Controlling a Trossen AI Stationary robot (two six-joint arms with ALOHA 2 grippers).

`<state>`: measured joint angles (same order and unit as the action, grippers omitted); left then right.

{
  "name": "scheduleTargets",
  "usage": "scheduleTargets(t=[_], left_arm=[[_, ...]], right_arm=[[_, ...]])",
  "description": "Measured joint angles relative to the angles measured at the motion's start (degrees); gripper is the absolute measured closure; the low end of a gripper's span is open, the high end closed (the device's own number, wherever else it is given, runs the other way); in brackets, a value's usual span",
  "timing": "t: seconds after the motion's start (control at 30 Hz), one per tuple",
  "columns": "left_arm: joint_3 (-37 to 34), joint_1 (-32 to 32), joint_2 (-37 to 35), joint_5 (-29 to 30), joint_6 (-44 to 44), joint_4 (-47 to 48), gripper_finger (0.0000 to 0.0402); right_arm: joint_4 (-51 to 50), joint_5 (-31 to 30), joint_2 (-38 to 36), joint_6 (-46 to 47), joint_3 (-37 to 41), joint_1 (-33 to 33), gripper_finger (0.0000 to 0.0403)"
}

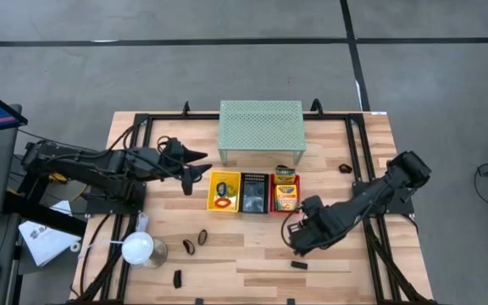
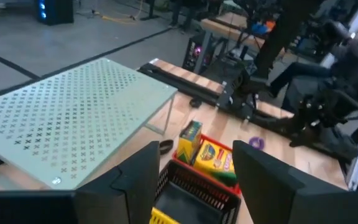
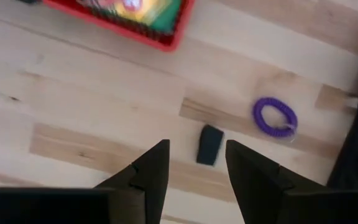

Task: Pick & Place Office Desk Supplies
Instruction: Put the violet spring keychain into the yellow bin

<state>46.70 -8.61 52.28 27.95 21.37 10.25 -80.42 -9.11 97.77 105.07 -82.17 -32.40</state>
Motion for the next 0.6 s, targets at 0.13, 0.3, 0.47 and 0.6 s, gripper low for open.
scheduleTargets(t=[0.13, 0.3, 0.47, 0.6], left_arm=[[0.0, -0.4, 0.6, -1.3, -0.1, 2.0, 0.0206], [0.0, -1.3, 1.1, -1.6, -0.1, 1.8, 0.0209], [0.0, -1.3, 1.2, -1.6, -0.1, 1.7, 0.0214], [0.0, -1.3, 1.2, -1.6, -0.1, 0.8, 0.0215]], right_arm=[[-1.3, 2.1, 0.1, 3.8, 0.0, -3.0, 0.0249], [-6.7, 6.4, 0.1, 12.8, 0.0, -9.5, 0.0249], [-7.5, 8.8, 0.1, 16.9, 0.0, -14.7, 0.0249], [-6.2, 9.3, -1.5, 18.1, 0.7, -17.3, 0.0249]])
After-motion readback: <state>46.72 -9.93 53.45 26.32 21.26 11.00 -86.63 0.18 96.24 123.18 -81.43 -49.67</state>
